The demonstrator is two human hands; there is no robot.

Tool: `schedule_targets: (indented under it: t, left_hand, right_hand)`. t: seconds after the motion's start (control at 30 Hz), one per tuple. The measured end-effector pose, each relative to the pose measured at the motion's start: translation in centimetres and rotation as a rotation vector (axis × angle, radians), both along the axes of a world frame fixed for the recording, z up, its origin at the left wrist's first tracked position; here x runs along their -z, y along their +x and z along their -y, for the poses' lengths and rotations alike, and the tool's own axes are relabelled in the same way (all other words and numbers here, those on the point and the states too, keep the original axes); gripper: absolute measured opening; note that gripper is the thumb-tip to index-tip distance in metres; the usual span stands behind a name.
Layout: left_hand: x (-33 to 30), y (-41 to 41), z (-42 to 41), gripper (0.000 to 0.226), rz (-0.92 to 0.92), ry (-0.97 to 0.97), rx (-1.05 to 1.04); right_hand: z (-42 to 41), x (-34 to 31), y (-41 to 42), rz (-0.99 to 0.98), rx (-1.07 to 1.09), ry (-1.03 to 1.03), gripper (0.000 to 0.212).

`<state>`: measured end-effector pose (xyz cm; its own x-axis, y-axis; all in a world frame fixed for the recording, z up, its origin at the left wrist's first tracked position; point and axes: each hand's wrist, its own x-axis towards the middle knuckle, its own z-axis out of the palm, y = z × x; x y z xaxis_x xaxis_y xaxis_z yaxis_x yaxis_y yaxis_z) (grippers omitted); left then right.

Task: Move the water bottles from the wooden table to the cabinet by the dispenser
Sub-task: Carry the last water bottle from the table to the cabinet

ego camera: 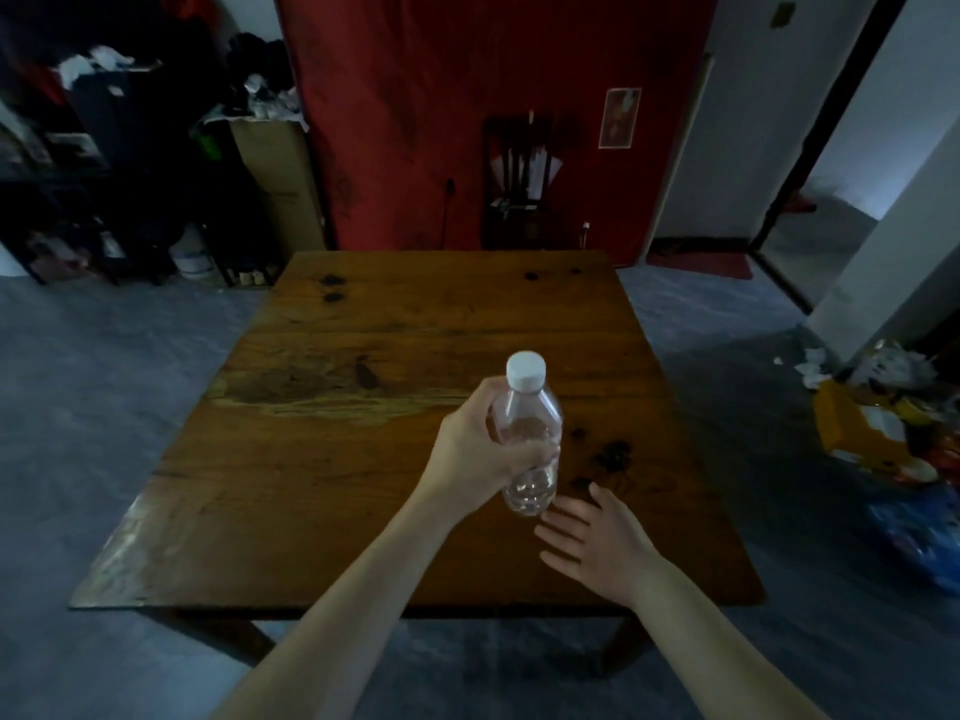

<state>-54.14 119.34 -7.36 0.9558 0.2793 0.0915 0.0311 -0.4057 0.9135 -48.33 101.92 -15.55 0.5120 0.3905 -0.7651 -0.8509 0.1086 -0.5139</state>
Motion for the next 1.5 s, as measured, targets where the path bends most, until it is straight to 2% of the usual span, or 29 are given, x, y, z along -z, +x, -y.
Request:
schedule_targets:
  t: [0.2, 0.33, 0.6, 0.8, 0.97, 1.13, 1.5]
  left_hand:
    - [-3.8, -3.1, -0.3, 0.070, 0.151, 0.051, -0.050]
    - [-4.2, -4.4, -0.8, 0.062, 0.192, 0.045, -0.053]
    - [-4.0, -7.0, -3.7, 0.064, 0.186, 0.101, -0.112]
    - [-5.3, -10.8, -8.1, 0.055, 0.206, 0.141, -0.267]
    - [-7.5, -15.8, -12.6, 0.053, 0.259, 0.200, -0.443]
    - [-9.2, -22.5, -17.8, 0.051, 0.300, 0.221, -0.632]
    - [-11.4, -39.4, -27.0, 0.053, 0.302, 0.244, -0.916]
  right_hand:
    - [0.8, -1.5, -2.2, -0.001, -0.152, 0.329, 0.051]
    - [0.5, -2.2, -3.4, -0.013, -0.184, 0.429, 0.048]
    - [-2.8, -1.7, -4.0, -0.058, -0.250, 0.451, 0.053]
    - [-8.8, -3.3, -5.2, -0.055, -0.412, 0.441, 0.051]
    - [-15.9, -5.8, -7.8, 0.026, -0.582, 0.382, 0.047]
    - [-23.6, -8.0, -12.5, 0.057, -0.751, 0.372, 0.055]
    - [-38.6, -10.7, -27.8, 0.082, -0.996, 0.322, 0.055]
